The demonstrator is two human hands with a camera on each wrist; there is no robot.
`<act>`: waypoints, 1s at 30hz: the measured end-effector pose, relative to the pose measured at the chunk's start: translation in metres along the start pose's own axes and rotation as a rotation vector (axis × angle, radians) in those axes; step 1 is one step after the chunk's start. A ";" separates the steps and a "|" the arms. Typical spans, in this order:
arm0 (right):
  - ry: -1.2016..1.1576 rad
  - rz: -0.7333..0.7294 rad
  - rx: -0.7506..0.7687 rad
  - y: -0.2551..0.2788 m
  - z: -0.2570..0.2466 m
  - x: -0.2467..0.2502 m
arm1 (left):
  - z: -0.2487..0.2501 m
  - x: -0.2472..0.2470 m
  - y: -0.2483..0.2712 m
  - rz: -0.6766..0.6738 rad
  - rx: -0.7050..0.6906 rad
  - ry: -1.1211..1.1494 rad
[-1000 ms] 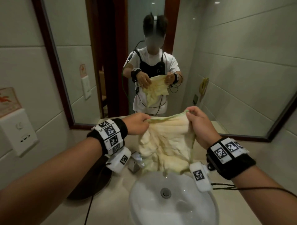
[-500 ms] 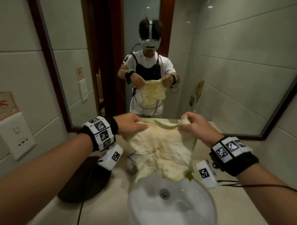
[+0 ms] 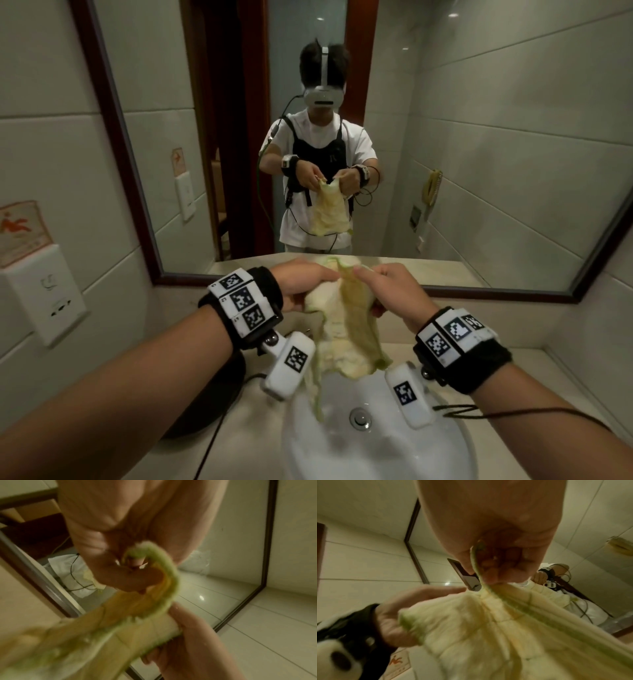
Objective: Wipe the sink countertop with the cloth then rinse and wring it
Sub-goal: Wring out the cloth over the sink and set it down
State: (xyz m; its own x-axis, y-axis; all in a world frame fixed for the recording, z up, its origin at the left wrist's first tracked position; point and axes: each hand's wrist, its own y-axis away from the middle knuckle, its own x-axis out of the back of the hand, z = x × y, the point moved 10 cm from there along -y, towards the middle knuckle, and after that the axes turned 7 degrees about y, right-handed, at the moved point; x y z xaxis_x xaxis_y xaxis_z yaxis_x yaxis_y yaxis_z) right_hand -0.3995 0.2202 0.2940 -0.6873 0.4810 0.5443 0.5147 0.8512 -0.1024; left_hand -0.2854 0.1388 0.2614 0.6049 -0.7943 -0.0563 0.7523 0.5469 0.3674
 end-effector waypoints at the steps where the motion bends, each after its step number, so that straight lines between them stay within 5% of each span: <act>1: -0.002 -0.028 0.030 0.000 -0.004 -0.009 | 0.000 -0.002 0.000 0.004 -0.012 0.035; 7: 0.196 -0.166 0.238 0.002 -0.029 -0.040 | 0.002 0.008 -0.004 0.091 -0.018 0.194; 18: 0.561 -0.096 0.543 0.012 -0.055 -0.049 | -0.003 0.037 -0.019 0.250 -0.012 0.240; 25: 0.505 -0.016 0.500 0.002 -0.041 -0.046 | 0.000 0.034 -0.021 0.197 -0.035 0.345; 30: 0.218 0.021 0.393 -0.012 -0.029 -0.029 | 0.010 0.050 -0.020 0.223 -0.072 -0.017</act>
State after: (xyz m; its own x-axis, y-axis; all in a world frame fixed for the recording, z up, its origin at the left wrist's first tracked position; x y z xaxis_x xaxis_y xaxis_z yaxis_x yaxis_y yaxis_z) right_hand -0.3711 0.1905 0.3037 -0.5332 0.4790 0.6973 0.2642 0.8773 -0.4007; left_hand -0.2729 0.0857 0.2606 0.7543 -0.6557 0.0346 0.6175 0.7263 0.3018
